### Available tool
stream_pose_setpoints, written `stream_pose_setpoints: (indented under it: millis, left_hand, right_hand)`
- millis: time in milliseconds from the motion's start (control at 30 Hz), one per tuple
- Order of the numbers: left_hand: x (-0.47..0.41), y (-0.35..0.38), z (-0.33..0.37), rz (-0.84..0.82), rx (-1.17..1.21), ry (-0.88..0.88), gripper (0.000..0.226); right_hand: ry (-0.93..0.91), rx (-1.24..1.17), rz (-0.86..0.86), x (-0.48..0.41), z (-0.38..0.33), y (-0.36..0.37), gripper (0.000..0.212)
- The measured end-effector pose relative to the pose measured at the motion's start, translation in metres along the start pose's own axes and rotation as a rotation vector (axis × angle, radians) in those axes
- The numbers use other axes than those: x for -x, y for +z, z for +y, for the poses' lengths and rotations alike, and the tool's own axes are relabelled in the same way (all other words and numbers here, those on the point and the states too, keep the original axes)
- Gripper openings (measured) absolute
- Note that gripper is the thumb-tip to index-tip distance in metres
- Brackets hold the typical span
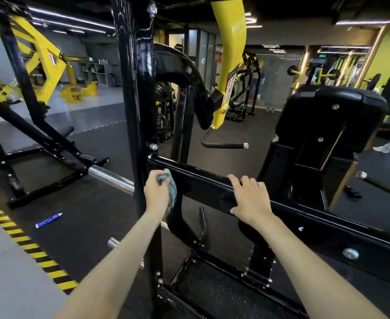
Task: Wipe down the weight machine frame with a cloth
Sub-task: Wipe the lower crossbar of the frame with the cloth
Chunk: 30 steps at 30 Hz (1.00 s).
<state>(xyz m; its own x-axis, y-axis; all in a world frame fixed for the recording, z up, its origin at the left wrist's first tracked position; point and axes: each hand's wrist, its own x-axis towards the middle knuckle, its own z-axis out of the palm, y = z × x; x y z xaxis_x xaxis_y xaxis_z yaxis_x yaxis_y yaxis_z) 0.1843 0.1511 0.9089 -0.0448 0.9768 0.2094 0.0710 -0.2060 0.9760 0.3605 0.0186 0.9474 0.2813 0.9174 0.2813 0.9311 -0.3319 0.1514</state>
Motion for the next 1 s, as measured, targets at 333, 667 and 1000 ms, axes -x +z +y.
stream_pose_setpoints:
  millis: [333, 667, 1000]
  left_hand:
    - [0.06, 0.054, 0.004, -0.027, -0.001, 0.236, 0.028]
    - [0.149, 0.115, 0.023, -0.085, 0.128, 0.326, 0.029]
    - [0.159, 0.112, 0.042, -0.557, 0.043, 0.299, 0.033]
  right_hand:
    - [-0.019, -0.017, -0.004, -0.004, 0.002, 0.002, 0.105]
    - [0.14, -0.498, 0.242, 0.051, 0.049, -0.021, 0.043]
    - [0.307, -0.293, 0.297, 0.09, 0.087, -0.005, 0.029]
